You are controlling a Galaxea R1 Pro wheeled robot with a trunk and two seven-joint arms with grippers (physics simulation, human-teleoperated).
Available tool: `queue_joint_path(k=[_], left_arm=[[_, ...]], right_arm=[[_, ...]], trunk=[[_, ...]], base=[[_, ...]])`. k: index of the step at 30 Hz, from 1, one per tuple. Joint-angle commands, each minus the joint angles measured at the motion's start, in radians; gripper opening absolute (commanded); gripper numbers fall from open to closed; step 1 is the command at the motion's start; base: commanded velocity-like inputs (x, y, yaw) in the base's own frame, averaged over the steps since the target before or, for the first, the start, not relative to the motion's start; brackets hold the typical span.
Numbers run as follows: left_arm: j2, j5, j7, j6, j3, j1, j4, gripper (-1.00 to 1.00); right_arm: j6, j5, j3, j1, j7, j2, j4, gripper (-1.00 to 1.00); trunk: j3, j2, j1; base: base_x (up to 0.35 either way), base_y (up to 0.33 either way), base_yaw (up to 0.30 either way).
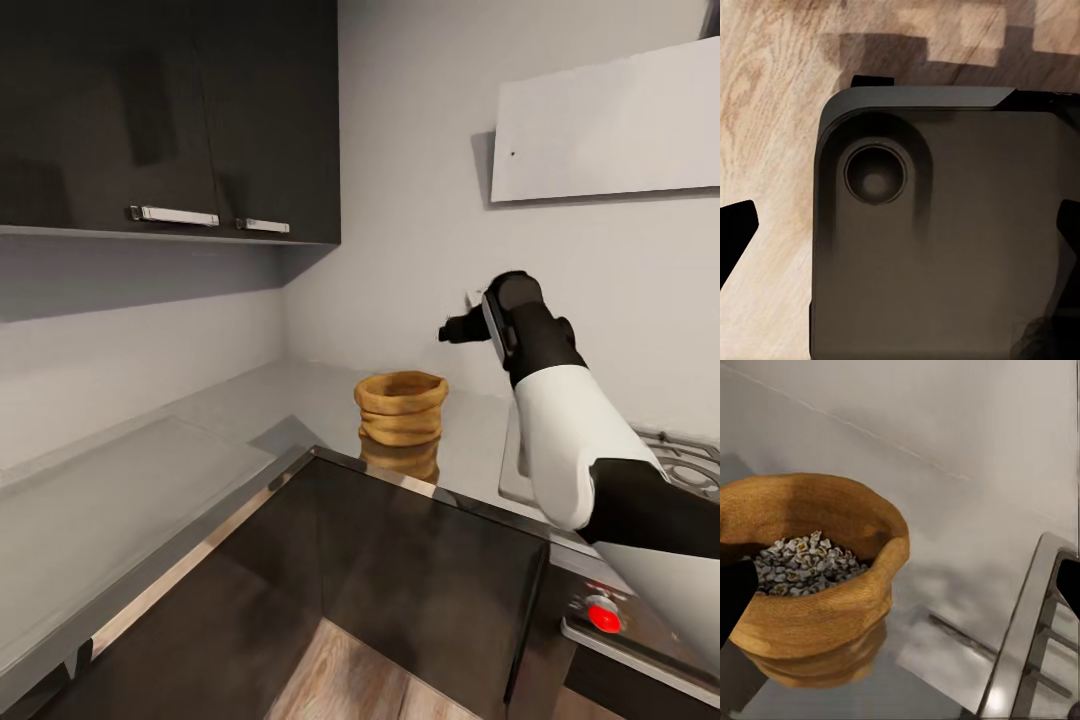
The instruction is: In the kitchen, take the popcorn bag from the countertop, put it into the microwave, and heat it until the popcorn is cooked so the cooked popcorn ends up inside the bag.
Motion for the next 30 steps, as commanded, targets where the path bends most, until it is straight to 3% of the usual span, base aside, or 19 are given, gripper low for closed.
queue_joint_path(k=[1, 6, 13, 30], left_arm=[[0.000, 0.006, 0.000, -0.003, 0.001, 0.000, 0.000, 1.00], [-0.001, 0.007, 0.000, -0.002, 0.002, 0.000, 0.000, 1.00], [-0.012, 0.007, 0.000, -0.003, 0.002, 0.000, -0.001, 1.00], [-0.013, 0.007, 0.000, -0.003, 0.001, 0.000, 0.000, 1.00]], right_arm=[[0.002, 0.009, -0.008, -0.001, 0.007, -0.001, 0.001, 1.00], [0.002, 0.009, -0.014, 0.000, 0.004, -0.014, 0.004, 1.00], [0.002, 0.007, -0.016, 0.004, 0.004, -0.054, 0.012, 1.00], [0.002, 0.007, -0.014, 0.005, 0.005, -0.061, 0.016, 1.00]], trunk=[[-0.001, -0.001, 0.000], [-0.001, -0.001, 0.000], [-0.001, -0.001, 0.000], [-0.001, -0.001, 0.000]], base=[[0.000, 0.000, 0.000], [0.000, 0.000, 0.000], [0.000, 0.000, 0.000], [0.131, 0.000, 0.000]])
